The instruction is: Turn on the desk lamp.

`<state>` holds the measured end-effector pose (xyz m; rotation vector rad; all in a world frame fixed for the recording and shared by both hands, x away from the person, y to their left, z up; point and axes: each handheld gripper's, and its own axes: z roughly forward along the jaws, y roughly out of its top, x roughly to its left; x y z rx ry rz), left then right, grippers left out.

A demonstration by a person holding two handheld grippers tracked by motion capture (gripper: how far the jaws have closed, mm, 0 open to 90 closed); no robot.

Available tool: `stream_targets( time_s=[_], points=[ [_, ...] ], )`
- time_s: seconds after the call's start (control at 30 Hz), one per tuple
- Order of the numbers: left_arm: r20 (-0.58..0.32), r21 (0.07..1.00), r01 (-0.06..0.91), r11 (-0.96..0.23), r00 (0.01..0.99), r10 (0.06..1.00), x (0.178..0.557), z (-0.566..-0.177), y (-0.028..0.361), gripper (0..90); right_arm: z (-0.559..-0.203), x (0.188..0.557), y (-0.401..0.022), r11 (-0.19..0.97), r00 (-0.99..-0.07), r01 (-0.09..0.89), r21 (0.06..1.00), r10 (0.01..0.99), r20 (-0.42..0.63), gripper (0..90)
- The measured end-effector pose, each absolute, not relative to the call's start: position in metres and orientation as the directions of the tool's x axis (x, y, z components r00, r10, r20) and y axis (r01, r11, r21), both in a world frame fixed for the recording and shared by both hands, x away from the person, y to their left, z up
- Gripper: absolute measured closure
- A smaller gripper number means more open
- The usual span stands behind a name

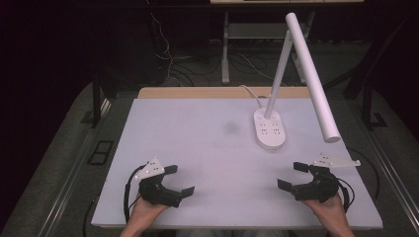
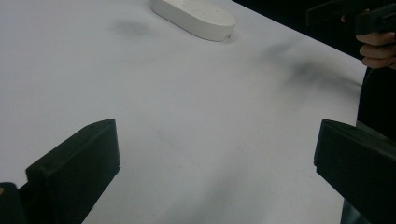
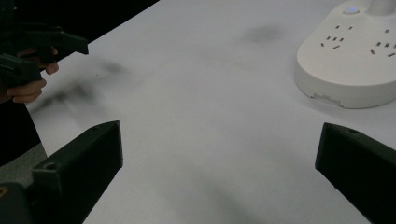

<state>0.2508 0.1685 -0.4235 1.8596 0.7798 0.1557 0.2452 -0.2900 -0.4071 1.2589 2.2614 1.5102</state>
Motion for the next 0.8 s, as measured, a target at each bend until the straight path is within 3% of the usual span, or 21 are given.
stream_targets(
  time_s=[0.8],
  points=[
    [-0.252, 0.868, 0.447, -0.215, 0.771, 0.584, 0.2498, -0.4235, 0.1699, 0.0, -0.4089, 0.2449, -0.2886, 0.205, -0.652, 0.578, 0.790, 0.698, 0.296, 0.5]
  ],
)
